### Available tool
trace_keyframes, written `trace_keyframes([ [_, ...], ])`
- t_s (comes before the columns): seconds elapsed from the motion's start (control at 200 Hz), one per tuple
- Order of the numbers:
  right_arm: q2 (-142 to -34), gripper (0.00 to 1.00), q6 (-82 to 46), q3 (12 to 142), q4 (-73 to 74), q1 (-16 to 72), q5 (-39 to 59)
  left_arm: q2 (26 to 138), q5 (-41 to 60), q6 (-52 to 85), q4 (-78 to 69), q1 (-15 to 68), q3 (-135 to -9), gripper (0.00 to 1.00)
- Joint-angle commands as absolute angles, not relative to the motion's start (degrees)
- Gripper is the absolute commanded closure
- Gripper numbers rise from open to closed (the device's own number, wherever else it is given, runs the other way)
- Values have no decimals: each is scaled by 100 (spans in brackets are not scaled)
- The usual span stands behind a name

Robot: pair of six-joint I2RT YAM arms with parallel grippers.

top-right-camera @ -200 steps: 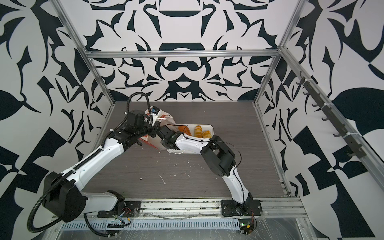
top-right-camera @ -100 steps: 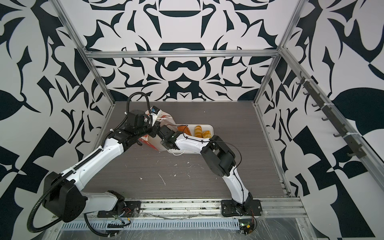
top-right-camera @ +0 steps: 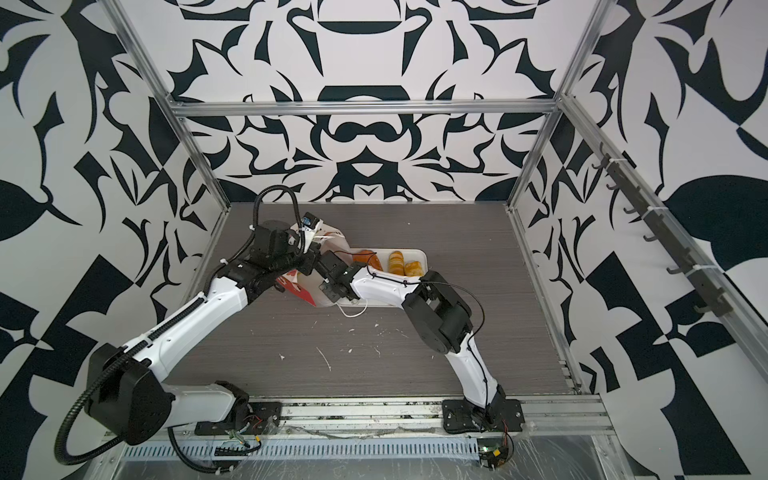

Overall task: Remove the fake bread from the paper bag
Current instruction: 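Close the right gripper's tongs on a yellow striped pastry inside the bag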

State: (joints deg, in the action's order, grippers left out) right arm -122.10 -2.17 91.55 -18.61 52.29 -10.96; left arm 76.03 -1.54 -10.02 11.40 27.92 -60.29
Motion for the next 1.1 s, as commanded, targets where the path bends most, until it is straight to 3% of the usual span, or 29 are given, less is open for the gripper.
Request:
trace_keyframes([
  [0.0,-11588,82,-506,9422,-1614,5330,-732,7642,97,-1124,1301,3028,-5763,100],
  [0.575,-11475,84,-1441,9921,-2259,5284,-219,7589,-120,-1160,1309,3224,-5485,100],
  [1.095,-10886,85,-2439,9173,-1808,4949,613,7456,-224,-1217,1502,3305,-5381,100],
])
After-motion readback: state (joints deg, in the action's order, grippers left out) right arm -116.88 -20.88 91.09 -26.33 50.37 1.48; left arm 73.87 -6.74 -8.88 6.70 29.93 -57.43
